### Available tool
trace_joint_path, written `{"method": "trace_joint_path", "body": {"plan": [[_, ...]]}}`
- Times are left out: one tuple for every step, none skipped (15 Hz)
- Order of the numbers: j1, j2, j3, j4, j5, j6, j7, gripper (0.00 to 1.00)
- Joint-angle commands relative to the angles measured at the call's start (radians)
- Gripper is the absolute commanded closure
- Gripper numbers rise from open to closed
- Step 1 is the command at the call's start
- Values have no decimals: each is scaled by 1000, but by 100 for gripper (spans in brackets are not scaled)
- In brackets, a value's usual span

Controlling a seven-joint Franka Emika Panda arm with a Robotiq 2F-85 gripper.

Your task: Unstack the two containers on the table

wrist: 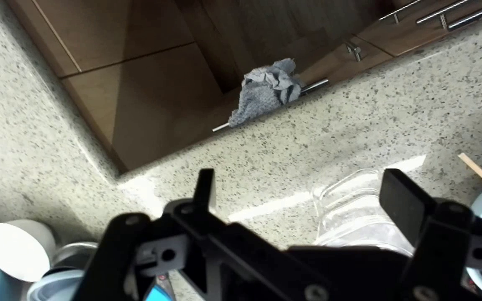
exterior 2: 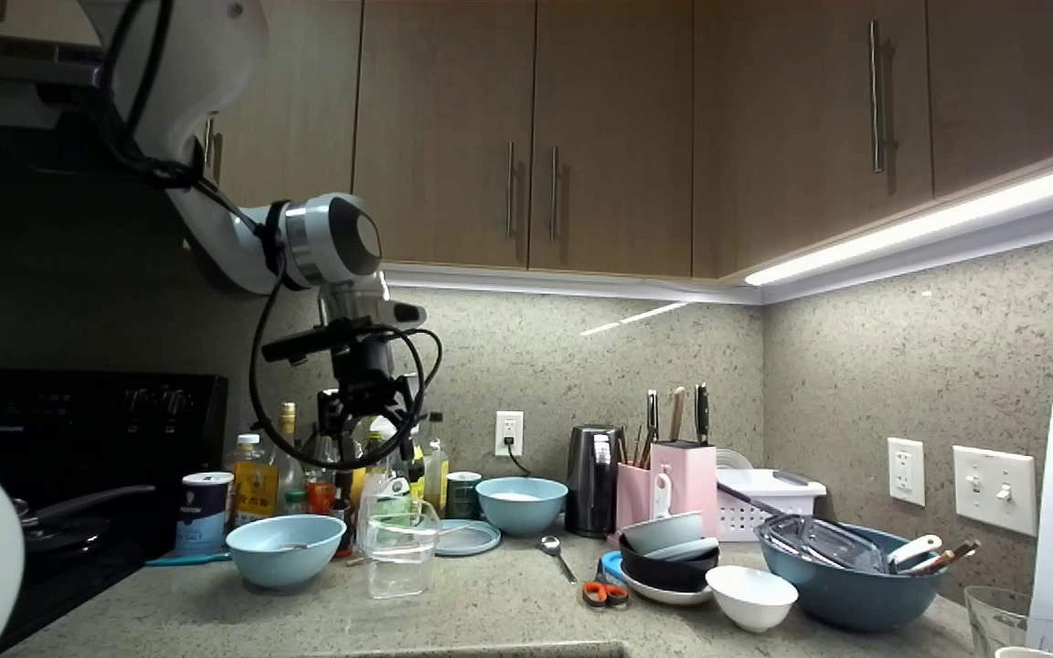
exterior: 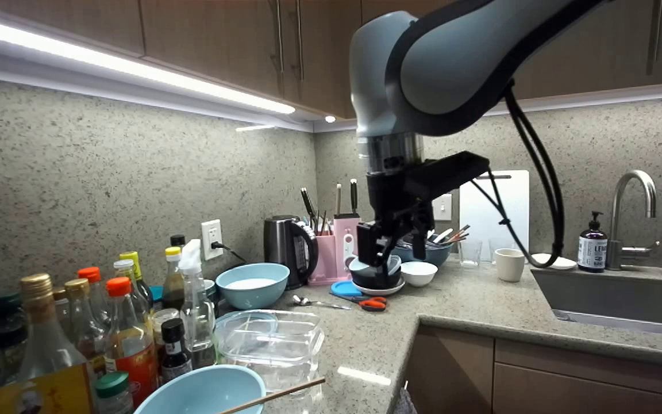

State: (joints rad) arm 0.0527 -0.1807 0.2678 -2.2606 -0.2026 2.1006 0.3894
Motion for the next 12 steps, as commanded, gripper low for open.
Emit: {"method": "trace_joint_path", "body": {"plan": [[51, 189, 6, 141, -88, 25, 5, 0], [68, 226, -1, 172, -113, 24, 5, 0], [83, 254, -10, 198, -138, 18, 7, 0], [95, 267, -23, 216, -158, 3, 18, 0], [103, 227, -33, 167, -111, 21, -2, 0], [111, 252, -40, 190, -124, 21, -2, 0], [115, 268, -45, 205, -127, 21, -3, 0], [115, 275, -48, 212, -128, 20, -3, 0], [115, 276, -49, 215, -128, 20, -3, 0], [115, 276, -50, 216, -128, 20, -3, 0], [115, 276, -50, 216, -128, 20, -3, 0], [115, 293, -53, 226, -120, 25, -14, 0]]}}
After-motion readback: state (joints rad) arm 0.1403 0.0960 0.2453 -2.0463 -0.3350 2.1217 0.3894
